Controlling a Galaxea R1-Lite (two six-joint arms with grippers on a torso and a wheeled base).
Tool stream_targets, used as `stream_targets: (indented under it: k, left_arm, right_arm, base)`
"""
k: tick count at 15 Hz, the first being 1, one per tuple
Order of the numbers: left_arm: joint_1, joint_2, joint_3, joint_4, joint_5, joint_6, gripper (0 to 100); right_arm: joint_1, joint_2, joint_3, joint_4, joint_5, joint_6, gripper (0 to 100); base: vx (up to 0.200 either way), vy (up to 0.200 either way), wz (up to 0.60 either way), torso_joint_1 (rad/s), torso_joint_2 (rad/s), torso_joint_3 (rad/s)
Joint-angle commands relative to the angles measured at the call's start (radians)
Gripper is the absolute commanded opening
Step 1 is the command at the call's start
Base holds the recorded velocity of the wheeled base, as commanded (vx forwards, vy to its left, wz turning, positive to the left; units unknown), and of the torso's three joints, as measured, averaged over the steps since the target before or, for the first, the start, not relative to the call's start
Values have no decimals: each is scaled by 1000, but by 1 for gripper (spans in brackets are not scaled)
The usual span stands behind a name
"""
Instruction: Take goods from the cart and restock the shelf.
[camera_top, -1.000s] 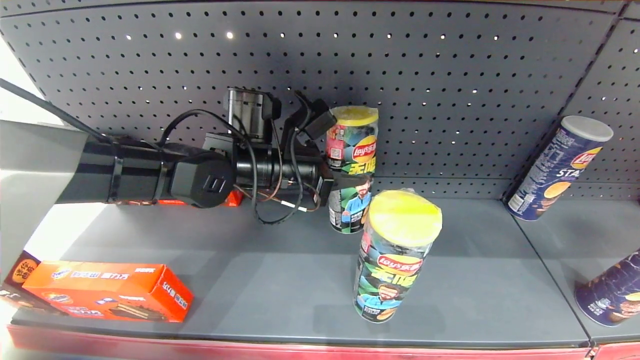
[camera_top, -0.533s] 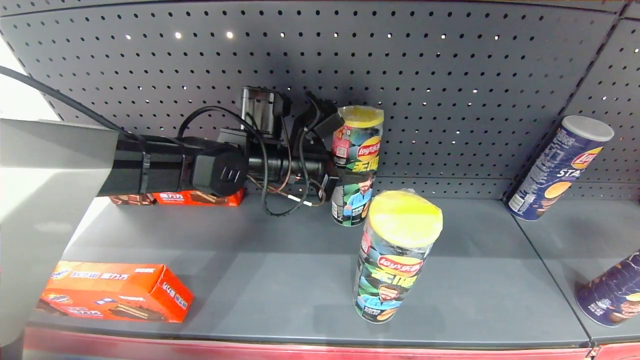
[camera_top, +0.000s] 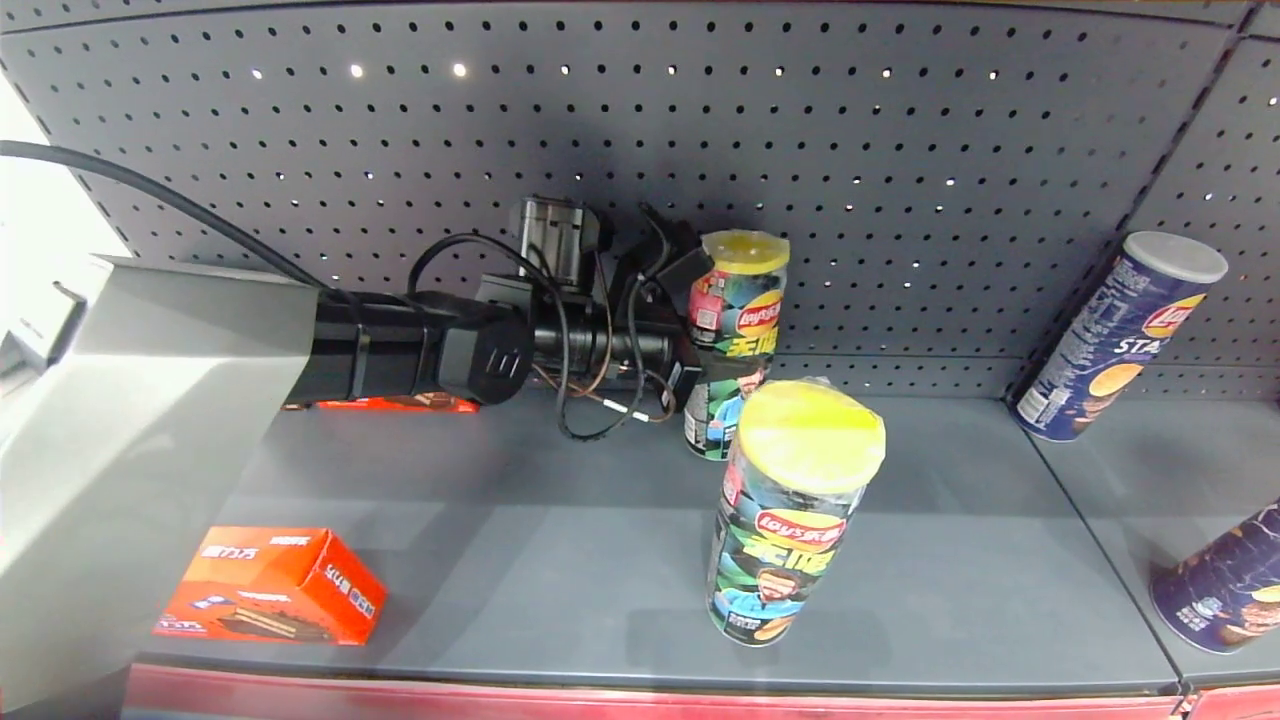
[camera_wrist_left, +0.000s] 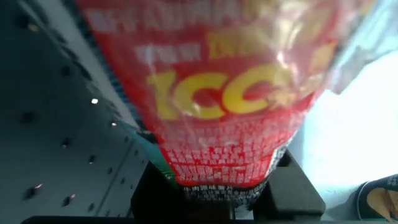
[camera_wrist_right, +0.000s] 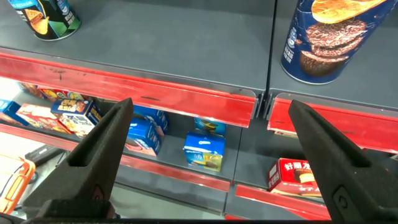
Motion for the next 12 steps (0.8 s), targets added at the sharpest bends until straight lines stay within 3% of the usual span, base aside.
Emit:
stream_targets:
  k: [1,2,3,5,12]
  left_arm:
    - [-7,15,0,-2,-4,0,0]
    - [-7,15,4,-4,-4,1,0]
    - [-7,15,7,-4,-4,14,100]
    - [-6,9,36,-1,-3,37,100]
    - [47,-189,260,-4,13,52,100]
  right_arm:
    - [0,2,0,-1,0,0,100]
    - [0,2,0,-1,0,0,100]
    - [0,2,0,-1,0,0,100]
    - [0,2,0,-1,0,0,100]
    - [0,2,0,-1,0,0,100]
  base:
    - [0,0,0,0,0,0]
    - [0,0,0,0,0,0]
    - [0,0,0,0,0,0]
    - [0,0,0,0,0,0]
    - [0,0,0,0,0,0]
